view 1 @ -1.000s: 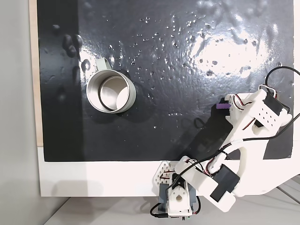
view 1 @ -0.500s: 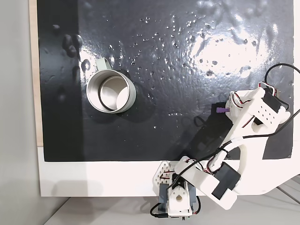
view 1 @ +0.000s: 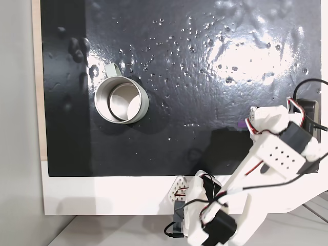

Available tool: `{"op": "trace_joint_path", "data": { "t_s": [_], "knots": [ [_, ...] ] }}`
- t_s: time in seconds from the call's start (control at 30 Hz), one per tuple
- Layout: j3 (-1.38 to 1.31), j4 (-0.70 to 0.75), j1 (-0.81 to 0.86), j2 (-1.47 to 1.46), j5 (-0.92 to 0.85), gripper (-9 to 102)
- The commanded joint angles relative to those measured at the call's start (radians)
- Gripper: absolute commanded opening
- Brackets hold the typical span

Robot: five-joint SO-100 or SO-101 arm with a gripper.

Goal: Grasp a pengrip and put it in the cup.

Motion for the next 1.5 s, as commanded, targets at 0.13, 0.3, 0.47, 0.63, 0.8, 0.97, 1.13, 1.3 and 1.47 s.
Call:
{"op": "trace_joint_path", "data": {
  "t_s": [0.13,0.3,0.47,0.63,0.8,0.97,1.13,1.3,1.47],
  "knots": [
    [-0.202,0.173,-0.026,0.196,0.044,0],
    [-0.230,0.176,-0.081,0.296,0.089,0],
    [-0.259,0.176,-0.218,0.324,0.213,0],
    [-0.337,0.170,-0.399,0.284,0.393,0],
    [-0.413,0.143,-0.586,0.186,0.566,0],
    [-0.416,0.084,-0.738,0.118,0.655,0],
    [-0.453,0.029,-0.848,0.043,0.695,0],
    [-0.588,0.031,-0.939,-0.092,0.718,0],
    [-0.683,0.049,-1.051,-0.181,0.752,0]
  ]
}}
